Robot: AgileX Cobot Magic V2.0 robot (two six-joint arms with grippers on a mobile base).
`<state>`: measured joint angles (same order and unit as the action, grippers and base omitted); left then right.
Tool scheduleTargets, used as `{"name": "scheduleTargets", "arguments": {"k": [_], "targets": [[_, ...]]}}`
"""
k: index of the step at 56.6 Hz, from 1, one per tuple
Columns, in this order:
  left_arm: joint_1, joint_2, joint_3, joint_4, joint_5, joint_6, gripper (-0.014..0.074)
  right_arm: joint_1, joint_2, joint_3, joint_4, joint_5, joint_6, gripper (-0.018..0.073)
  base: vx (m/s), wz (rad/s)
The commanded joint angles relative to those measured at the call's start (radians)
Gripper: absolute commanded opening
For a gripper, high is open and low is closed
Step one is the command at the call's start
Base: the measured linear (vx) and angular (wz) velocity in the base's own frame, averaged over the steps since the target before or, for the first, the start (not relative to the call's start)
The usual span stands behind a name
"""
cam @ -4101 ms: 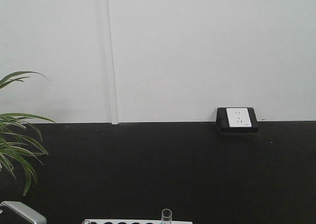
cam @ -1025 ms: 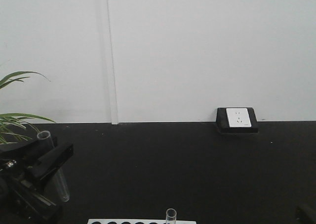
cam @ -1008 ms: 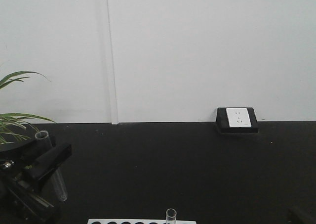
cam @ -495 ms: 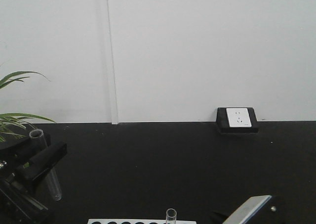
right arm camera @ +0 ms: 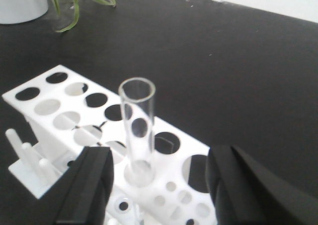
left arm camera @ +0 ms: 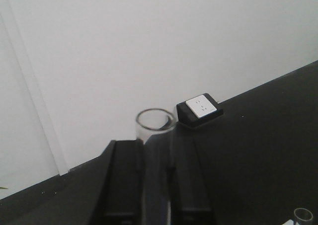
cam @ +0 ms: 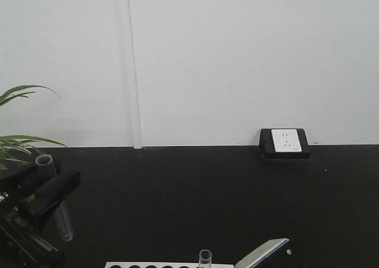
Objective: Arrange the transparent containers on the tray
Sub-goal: 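Lift the clear tube out of the rack with the right gripper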
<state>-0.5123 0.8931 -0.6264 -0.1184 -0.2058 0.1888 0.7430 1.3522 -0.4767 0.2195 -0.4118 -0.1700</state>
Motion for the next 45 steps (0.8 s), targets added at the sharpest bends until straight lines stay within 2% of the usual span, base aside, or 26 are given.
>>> {"name": "scheduleTargets", "arguments": {"k": [1, 12, 25, 32, 45], "targets": [[-0.005, -0.011, -0.039, -0.007, -0.075, -0.005, 0.0104, 0.001, 0.002, -0.035, -0.081, -0.116, 0.063, 0.0477, 0.00, 0.00], [-0.005, -0.011, -0.039, -0.007, -0.075, -0.005, 0.0104, 0.001, 0.073, -0.039, -0.112, -0.260, 0.097, 0.0477, 0.00, 0.00], [-0.005, -0.011, -0.039, -0.007, -0.075, -0.005, 0.0104, 0.001, 0.163, -0.122, -0.119, -0.251, 0.103, 0.0477, 0.00, 0.00], [-0.005, -0.011, -0.039, -0.007, -0.075, -0.005, 0.0104, 0.001, 0.188, -0.152, -0.119, -0.238, 0.144, 0.0477, 0.00, 0.00], [-0.005, -0.011, -0.039, -0.007, -0.075, -0.005, 0.0104, 0.001, 0.188, -0.150, -0.119, -0.151, 0.159, 0.0477, 0.00, 0.00]]}}
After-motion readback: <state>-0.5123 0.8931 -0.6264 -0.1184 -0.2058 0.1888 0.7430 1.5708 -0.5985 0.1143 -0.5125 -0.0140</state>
